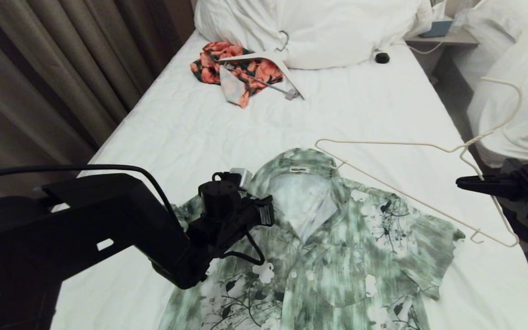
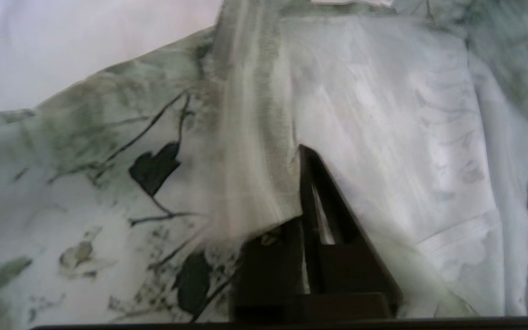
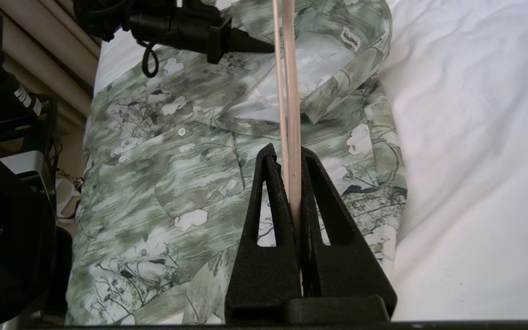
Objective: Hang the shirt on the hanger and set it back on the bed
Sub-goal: Lift the shirt and hanger
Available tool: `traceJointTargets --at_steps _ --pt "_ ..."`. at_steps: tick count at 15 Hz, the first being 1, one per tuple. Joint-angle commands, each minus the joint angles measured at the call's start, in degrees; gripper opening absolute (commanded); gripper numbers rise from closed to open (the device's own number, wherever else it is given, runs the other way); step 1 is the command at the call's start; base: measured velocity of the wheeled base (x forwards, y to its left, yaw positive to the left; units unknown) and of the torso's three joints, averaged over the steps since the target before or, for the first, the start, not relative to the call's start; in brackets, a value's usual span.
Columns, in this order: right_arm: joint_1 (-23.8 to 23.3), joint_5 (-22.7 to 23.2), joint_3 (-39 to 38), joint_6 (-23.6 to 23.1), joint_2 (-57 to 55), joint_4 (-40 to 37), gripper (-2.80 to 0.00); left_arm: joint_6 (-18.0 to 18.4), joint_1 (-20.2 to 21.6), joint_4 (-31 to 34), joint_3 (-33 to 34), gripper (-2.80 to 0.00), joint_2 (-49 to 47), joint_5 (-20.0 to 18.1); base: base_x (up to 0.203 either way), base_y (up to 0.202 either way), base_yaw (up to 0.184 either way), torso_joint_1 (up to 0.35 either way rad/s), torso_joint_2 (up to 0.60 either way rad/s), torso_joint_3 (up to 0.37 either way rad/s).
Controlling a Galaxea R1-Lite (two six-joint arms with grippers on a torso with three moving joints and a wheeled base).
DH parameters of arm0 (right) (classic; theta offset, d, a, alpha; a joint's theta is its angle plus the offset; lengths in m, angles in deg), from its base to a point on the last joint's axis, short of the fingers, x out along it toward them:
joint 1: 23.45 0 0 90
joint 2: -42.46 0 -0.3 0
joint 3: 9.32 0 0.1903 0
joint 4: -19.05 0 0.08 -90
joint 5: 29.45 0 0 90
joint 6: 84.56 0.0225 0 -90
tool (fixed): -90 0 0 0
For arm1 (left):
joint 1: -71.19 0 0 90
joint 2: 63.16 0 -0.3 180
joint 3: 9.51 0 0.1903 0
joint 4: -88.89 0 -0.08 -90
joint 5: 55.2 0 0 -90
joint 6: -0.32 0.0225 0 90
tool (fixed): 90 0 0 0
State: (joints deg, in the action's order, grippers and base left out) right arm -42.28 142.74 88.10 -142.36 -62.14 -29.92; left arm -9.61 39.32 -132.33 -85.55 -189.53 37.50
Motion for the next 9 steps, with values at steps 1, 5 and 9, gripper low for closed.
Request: traceJointTargets --at_steps 1,5,9 --pt "0.17 0.43 0.03 -0.29 -0.49 -0.15 -2.8 0.09 -0.1 0.66 -0.82 -2.8 0.78 0.25 0.0 0.0 0.0 0.0 0.0 0.0" --pt "0.9 0.34 -0.31 -0.04 -0.86 -0.24 -2.8 0.88 -0.1 3.91 -2.11 -2.8 4.77 1.06 0.0 0.0 0.0 0.0 0.0 0.0" --pt "2.47 0.04 -2.16 0.0 -2.65 -0.15 -2.8 0.93 -0.37 10.89 -2.58 -2.8 14.39 1.17 0.0 0.0 0.0 0.0 0.0 0.0"
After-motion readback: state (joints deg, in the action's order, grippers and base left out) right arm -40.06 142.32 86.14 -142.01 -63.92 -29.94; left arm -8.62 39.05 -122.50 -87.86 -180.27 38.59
